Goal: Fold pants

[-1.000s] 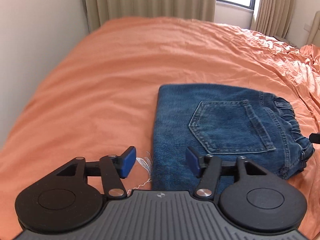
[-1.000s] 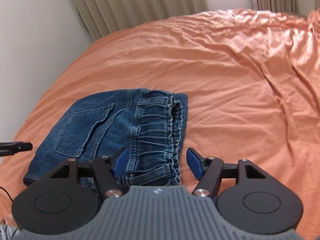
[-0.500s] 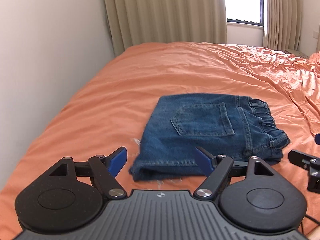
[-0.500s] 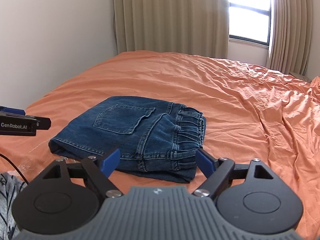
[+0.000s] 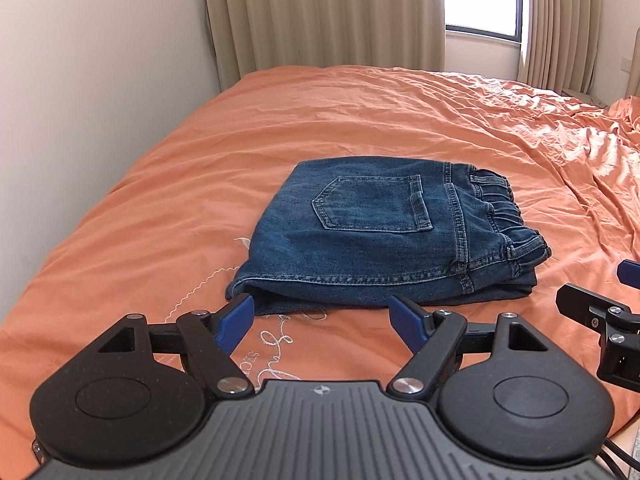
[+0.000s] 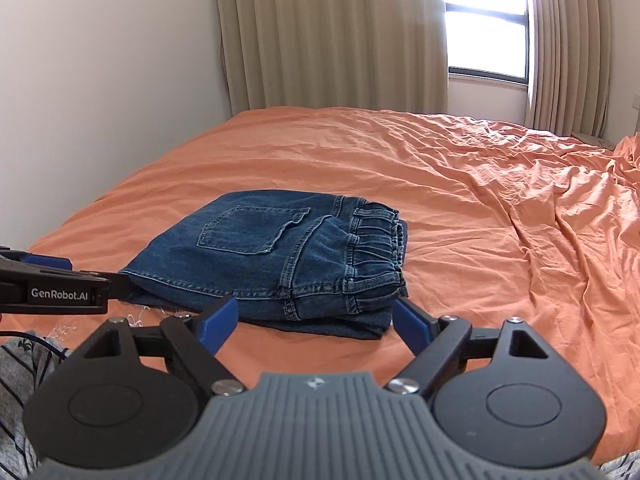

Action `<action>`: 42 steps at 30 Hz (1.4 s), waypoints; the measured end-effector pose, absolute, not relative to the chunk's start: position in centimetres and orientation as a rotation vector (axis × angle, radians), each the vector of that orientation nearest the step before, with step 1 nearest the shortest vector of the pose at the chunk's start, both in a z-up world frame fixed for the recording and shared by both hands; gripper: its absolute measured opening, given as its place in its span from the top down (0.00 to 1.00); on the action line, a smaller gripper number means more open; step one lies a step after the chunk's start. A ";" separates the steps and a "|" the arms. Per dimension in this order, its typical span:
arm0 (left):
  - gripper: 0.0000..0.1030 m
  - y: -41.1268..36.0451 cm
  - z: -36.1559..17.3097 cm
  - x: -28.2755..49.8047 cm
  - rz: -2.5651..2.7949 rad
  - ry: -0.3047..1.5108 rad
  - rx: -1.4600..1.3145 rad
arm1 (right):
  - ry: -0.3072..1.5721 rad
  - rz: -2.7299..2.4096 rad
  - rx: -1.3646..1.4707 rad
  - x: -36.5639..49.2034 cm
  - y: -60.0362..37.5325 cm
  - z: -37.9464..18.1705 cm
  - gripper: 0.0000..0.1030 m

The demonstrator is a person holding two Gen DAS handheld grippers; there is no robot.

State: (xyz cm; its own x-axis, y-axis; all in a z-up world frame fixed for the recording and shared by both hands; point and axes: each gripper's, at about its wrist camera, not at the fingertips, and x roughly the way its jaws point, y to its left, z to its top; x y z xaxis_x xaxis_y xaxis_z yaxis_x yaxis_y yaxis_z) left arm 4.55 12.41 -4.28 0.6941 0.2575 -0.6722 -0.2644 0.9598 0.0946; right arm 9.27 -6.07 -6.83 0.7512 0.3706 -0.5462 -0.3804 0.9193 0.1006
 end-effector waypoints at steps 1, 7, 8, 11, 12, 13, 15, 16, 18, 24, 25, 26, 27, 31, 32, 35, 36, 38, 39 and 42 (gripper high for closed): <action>0.13 12.4 -4.2 4.5 0.291 0.749 -0.011 | 0.591 0.411 -0.018 9.2 -6.1 -6.8 0.22; 0.13 12.4 -4.1 4.4 0.298 0.746 -0.012 | 0.581 0.416 -0.022 9.0 -6.0 -6.5 0.22; 0.13 12.4 -4.1 4.5 0.297 0.747 -0.013 | 0.579 0.418 -0.024 9.0 -6.0 -6.5 0.22; 0.13 12.4 -4.0 4.5 0.298 0.746 -0.013 | 0.573 0.419 -0.031 8.9 -5.9 -6.4 0.22; 0.13 12.4 -4.0 4.5 0.299 0.746 -0.013 | 0.572 0.420 -0.032 8.9 -5.9 -6.3 0.22; 0.13 12.4 -4.0 4.5 0.300 0.746 -0.013 | 0.570 0.422 -0.032 8.9 -5.8 -6.3 0.22; 0.13 12.5 -4.1 4.5 0.299 0.745 -0.014 | 0.569 0.423 -0.032 8.9 -5.8 -6.3 0.22; 0.13 12.5 -4.1 4.5 0.298 0.745 -0.016 | 0.569 0.423 -0.033 8.9 -5.8 -6.3 0.22; 0.13 12.5 -4.0 4.5 0.299 0.744 -0.018 | 0.570 0.421 -0.034 8.9 -5.8 -6.3 0.22; 0.13 12.8 -3.9 4.4 0.301 0.743 -0.028 | 0.568 0.420 -0.037 8.8 -5.7 -6.1 0.22; 0.13 12.9 -3.9 4.4 0.299 0.743 -0.032 | 0.568 0.421 -0.037 8.8 -5.7 -6.1 0.22; 0.13 12.9 -3.9 4.4 0.299 0.743 -0.034 | 0.568 0.421 -0.037 8.8 -5.7 -6.1 0.22; 0.13 12.9 -3.9 4.4 0.300 0.743 -0.034 | 0.568 0.421 -0.038 8.8 -5.7 -6.1 0.22; 0.13 12.9 -3.9 4.3 0.300 0.743 -0.038 | 0.568 0.423 -0.036 8.8 -5.7 -6.0 0.22; 0.13 12.9 -3.9 4.3 0.300 0.742 -0.040 | 0.568 0.423 -0.035 8.8 -5.7 -6.0 0.22; 0.13 12.8 -3.8 4.2 0.300 0.740 -0.044 | 0.569 0.423 -0.037 8.8 -5.7 -6.0 0.22; 0.13 12.8 -3.8 4.2 0.299 0.739 -0.043 | 0.569 0.423 -0.037 8.8 -5.7 -6.0 0.22; 0.13 12.9 -3.8 4.2 0.299 0.739 -0.044 | 0.568 0.424 -0.035 8.8 -5.7 -6.0 0.22; 0.13 12.9 -3.8 4.2 0.298 0.740 -0.045 | 0.569 0.423 -0.035 8.8 -5.7 -6.0 0.22; 0.13 12.7 -3.8 4.1 0.303 0.739 -0.045 | 0.569 0.423 -0.033 8.7 -5.7 -6.0 0.22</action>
